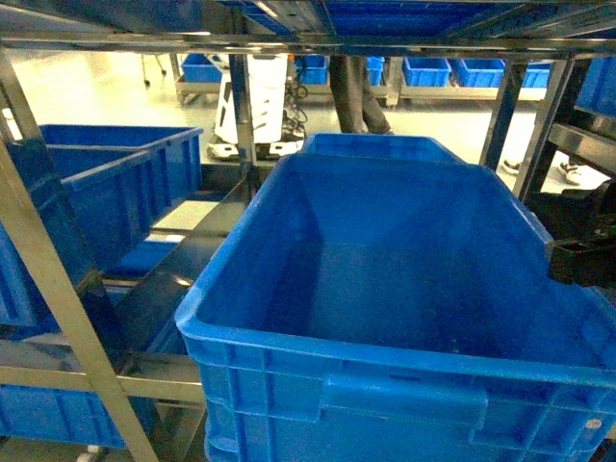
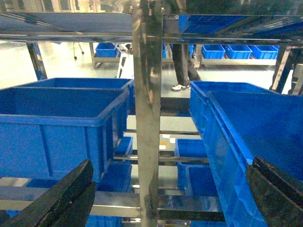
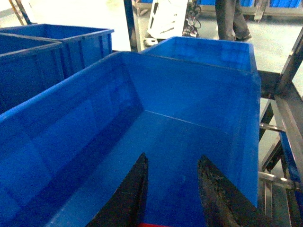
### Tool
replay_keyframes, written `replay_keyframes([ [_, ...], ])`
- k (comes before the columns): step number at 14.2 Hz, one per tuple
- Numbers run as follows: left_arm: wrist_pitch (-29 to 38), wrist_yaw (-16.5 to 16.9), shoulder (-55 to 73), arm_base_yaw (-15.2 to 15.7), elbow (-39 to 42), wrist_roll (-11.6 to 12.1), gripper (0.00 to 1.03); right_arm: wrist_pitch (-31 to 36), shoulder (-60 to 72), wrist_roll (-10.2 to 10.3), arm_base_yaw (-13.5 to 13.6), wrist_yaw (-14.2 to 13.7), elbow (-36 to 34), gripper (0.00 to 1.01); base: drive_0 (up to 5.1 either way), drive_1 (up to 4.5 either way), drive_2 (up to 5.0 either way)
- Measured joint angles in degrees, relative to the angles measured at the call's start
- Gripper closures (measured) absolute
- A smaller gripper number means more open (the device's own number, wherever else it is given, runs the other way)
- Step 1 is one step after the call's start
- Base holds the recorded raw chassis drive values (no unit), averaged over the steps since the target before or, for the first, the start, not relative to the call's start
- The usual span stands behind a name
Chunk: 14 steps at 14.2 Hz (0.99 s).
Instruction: Pick red block from blue box to shelf
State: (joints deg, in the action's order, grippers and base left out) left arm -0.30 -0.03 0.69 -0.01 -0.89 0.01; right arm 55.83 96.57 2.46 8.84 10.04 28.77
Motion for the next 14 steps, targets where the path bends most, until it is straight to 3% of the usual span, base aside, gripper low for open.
replay_keyframes([
  [3,0.0,0.0,0.0,0.0,0.0,0.0,0.05,-1.2,7.9,0.7,-0.6,2.9,5.5,0.74,0.0,0.0,0.0],
  [5,0.0,0.0,0.0,0.0,0.0,0.0,0.05,-2.7,11.2,0.8,-0.9,3.5,9.6,0.74,0.0,0.0,0.0],
  [8,0.0,0.0,0.0,0.0,0.0,0.0,0.05,-5.5,14.8,2.8,-1.8,4.2,15.3,0.74,0.0,0.0,0.0],
  [11,0.0,0.0,0.0,0.0,0.0,0.0,0.05,-7.1,15.2,3.1,-0.8,4.2,17.0,0.74,0.0,0.0,0.0],
  [12,0.0,0.0,0.0,0.0,0.0,0.0,0.05,-7.3,15.1,3.3,-0.2,4.5,17.0,0.7,0.0,0.0,0.0],
  [14,0.0,0.0,0.0,0.0,0.0,0.0,0.05,-6.7,14.4,3.4,0.6,4.6,16.7,0.47,0.0,0.0,0.0],
])
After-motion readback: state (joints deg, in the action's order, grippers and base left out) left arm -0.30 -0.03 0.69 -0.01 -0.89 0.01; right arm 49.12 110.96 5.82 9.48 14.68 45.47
